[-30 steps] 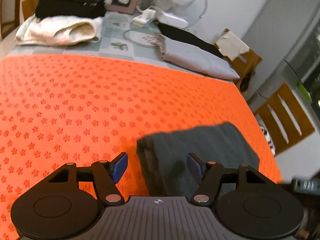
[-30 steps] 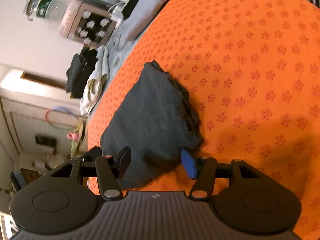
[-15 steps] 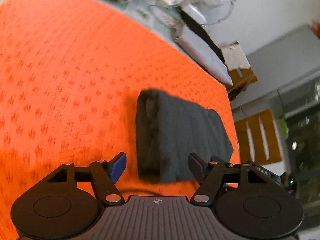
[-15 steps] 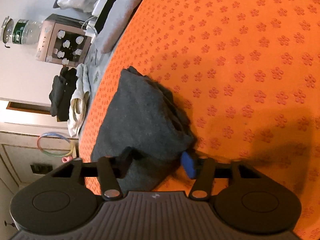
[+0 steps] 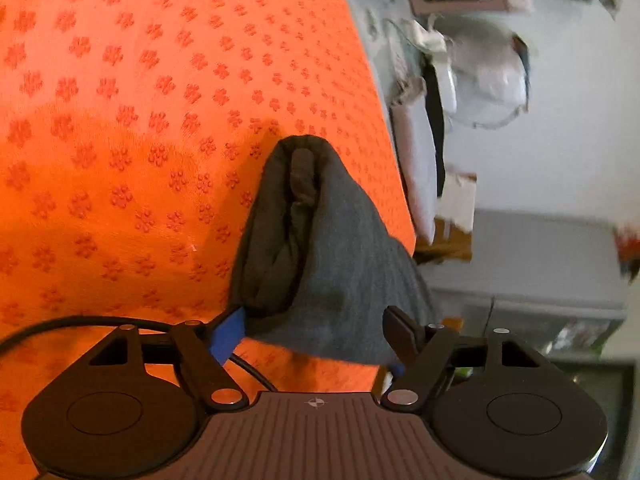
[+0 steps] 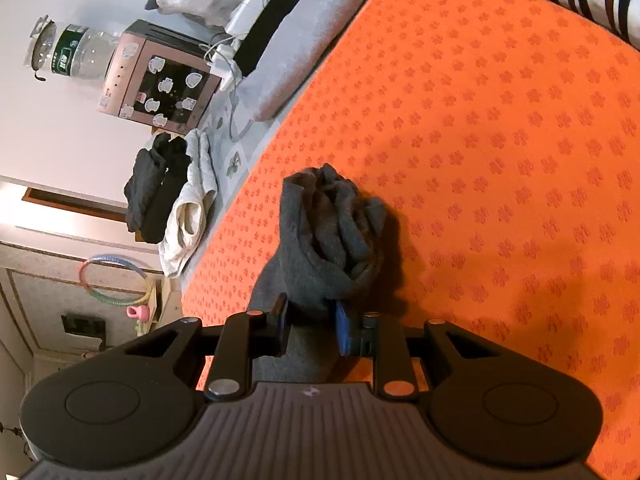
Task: Fold clothes
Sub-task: 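Grasp the folded grey bundle end with both grippers, then lift the grey bundle off the mat with both grippers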
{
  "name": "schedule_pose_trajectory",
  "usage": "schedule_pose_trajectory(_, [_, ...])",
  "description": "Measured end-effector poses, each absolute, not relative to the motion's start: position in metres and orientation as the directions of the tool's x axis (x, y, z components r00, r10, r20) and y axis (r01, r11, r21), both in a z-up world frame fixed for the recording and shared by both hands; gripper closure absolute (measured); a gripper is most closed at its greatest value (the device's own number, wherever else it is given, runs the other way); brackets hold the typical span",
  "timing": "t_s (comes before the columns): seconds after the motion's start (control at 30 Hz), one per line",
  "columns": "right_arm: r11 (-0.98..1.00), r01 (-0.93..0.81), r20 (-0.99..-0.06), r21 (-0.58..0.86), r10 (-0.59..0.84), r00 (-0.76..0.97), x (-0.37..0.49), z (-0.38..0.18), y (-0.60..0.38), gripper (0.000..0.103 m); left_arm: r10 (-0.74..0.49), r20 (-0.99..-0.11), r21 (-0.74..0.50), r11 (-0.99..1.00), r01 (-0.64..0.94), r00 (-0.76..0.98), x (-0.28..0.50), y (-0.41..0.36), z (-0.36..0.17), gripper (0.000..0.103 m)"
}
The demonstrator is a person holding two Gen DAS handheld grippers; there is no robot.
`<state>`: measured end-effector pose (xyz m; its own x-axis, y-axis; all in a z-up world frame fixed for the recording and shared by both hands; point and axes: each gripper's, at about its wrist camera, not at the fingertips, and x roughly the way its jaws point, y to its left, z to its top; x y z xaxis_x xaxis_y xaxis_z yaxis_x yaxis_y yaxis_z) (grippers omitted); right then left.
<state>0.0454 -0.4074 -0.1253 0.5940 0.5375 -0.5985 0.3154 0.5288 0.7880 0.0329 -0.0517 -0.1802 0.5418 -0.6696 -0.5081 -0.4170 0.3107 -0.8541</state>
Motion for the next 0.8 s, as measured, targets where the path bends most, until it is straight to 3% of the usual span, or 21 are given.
schedule_pose_trajectory(0.2, [0.536, 0.323, -0.61, 0.78, 0.536, 0.583, 0.052, -0.125, -0.409, 0.075, -0.661, -0.511, -0.839, 0.248, -0.484, 0.549, 0.036, -0.051, -0.18, 0.025])
schedule_pose_trajectory(0.37, [0.534, 0.319, -0.607, 0.783, 0.541, 0.583, 0.056, -0.125, -0.41, 0.075, -0.616, -0.574, -0.791, 0.249, -0.559, 0.539, 0.018, -0.039, -0.161, 0.025])
schedule_pose_trajectory(0.8, [0.516, 0.321, -0.596, 0.794, 0.556, 0.58, 0.06, -0.127, -0.411, 0.074, -0.632, -0.554, -0.774, 0.152, -0.615, 0.542, 0.03, -0.077, -0.158, 0.025])
